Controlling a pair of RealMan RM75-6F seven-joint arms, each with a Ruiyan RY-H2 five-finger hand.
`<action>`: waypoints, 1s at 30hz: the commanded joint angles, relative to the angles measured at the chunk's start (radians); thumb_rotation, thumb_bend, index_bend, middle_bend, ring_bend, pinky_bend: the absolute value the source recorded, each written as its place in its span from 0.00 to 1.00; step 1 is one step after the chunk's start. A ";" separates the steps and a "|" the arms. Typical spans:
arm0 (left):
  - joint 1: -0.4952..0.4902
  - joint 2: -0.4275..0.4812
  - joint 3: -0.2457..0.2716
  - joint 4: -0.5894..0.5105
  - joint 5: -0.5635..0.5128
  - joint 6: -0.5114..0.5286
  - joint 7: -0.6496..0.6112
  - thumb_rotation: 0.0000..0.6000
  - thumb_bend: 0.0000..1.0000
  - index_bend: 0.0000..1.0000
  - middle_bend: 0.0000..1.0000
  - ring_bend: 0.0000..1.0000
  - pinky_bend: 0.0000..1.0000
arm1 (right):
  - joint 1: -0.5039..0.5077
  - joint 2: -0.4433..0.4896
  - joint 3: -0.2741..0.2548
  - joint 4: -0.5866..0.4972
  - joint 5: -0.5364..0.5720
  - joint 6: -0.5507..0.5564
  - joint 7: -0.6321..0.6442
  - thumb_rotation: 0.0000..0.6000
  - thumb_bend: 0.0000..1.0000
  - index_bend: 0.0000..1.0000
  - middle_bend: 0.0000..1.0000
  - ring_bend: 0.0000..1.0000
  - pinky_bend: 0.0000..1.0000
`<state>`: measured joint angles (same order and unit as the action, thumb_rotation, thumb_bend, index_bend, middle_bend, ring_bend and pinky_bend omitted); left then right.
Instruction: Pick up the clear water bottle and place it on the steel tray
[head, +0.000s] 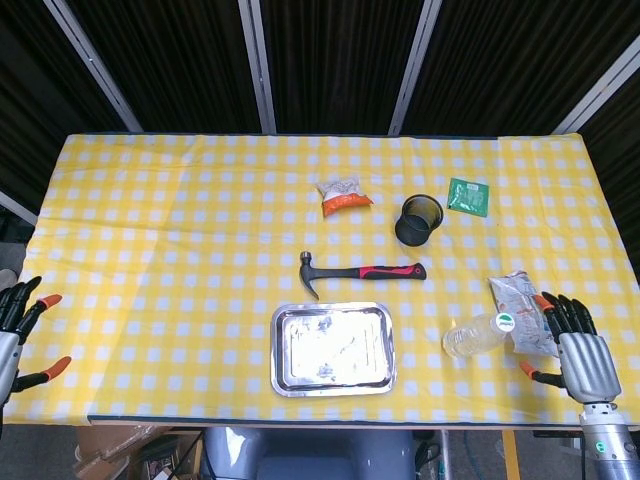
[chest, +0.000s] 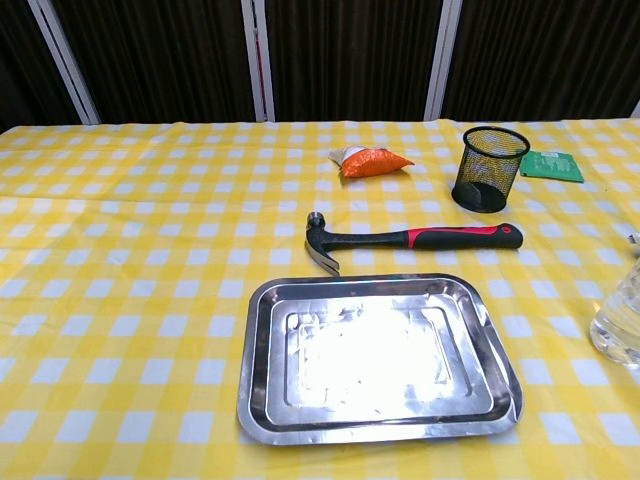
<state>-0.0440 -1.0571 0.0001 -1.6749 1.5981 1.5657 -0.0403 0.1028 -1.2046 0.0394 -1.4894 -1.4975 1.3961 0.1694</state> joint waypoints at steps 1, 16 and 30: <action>-0.004 -0.005 -0.004 0.001 -0.010 -0.009 0.014 1.00 0.18 0.19 0.00 0.00 0.00 | 0.033 0.014 -0.009 -0.021 -0.012 -0.066 0.120 1.00 0.19 0.12 0.10 0.00 0.00; 0.000 -0.009 -0.013 -0.001 -0.016 0.003 0.037 1.00 0.18 0.19 0.00 0.00 0.00 | 0.152 0.010 0.023 -0.141 0.082 -0.304 0.289 1.00 0.19 0.12 0.10 0.00 0.00; -0.002 -0.016 -0.013 -0.003 -0.018 -0.004 0.056 1.00 0.18 0.19 0.00 0.00 0.00 | 0.178 -0.012 0.016 -0.146 0.090 -0.376 0.470 1.00 0.19 0.16 0.11 0.00 0.00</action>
<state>-0.0457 -1.0723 -0.0130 -1.6777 1.5800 1.5623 0.0153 0.2784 -1.2117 0.0560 -1.6397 -1.4083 1.0272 0.6162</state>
